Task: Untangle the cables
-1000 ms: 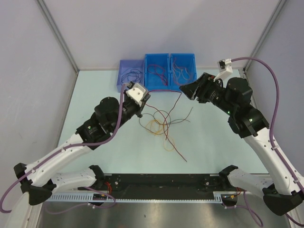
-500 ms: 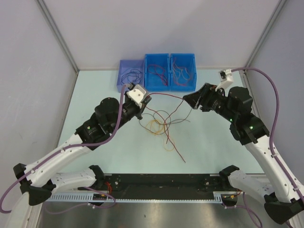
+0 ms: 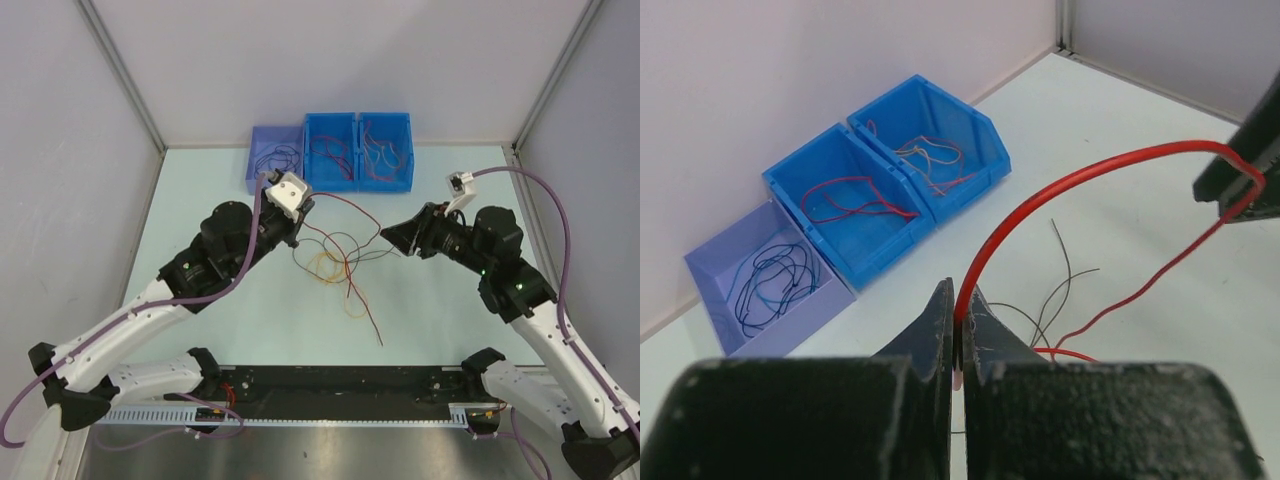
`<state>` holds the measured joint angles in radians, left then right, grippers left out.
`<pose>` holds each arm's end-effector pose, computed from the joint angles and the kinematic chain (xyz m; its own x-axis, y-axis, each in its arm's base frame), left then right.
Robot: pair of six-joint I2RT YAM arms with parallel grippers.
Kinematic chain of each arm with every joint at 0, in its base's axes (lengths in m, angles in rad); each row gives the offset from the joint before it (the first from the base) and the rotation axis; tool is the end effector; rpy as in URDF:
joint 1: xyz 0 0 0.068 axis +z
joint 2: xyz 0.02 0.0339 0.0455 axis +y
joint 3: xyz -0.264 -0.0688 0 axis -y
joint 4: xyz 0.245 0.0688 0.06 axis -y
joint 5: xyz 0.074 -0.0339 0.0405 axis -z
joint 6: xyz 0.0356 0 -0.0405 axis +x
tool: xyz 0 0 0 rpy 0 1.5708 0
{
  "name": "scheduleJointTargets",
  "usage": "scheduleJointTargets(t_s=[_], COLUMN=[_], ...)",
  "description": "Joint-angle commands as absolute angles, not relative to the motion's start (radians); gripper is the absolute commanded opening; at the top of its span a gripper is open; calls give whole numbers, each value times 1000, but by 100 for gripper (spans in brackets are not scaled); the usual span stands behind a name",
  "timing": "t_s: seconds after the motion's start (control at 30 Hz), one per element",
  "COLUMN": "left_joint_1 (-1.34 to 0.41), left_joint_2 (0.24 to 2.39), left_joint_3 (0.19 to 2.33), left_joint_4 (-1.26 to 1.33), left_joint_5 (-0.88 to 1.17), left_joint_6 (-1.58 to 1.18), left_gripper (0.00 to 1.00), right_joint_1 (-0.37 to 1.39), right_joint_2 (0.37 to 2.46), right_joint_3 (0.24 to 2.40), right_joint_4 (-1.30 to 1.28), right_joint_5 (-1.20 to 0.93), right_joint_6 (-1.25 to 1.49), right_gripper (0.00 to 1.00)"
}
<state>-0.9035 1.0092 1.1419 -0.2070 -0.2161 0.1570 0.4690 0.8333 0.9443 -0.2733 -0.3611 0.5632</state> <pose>0.1439 -0.1703 0.4208 0.0539 0.1784 -0.9825 0.6343 0.7538 0.1716 0.1595 0.0949 0.3783 -0.5137 0.2996 -0.8040 -0.5436 0.6113 0.5752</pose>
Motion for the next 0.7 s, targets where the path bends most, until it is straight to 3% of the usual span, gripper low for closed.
scheduleJointTargets(t_s=[0.0,0.33,0.67], left_joint_1=[-891,-871,-867], left_joint_2=[1014,1012,1009], left_joint_3=[1193,1175,1174], left_joint_4=[-221,-215,-232], left_joint_5=[-268,-268,-259], left_joint_6=[135,104,95], left_gripper=[0,0,0], right_joint_1=[460,466,574], right_joint_2=[738,733,951], right_joint_3=[902,755,730], right_joint_4=[-230,-102,126], right_joint_5=[-301,-316,-288], right_joint_6=[560,626,615], right_gripper=[56,54,55])
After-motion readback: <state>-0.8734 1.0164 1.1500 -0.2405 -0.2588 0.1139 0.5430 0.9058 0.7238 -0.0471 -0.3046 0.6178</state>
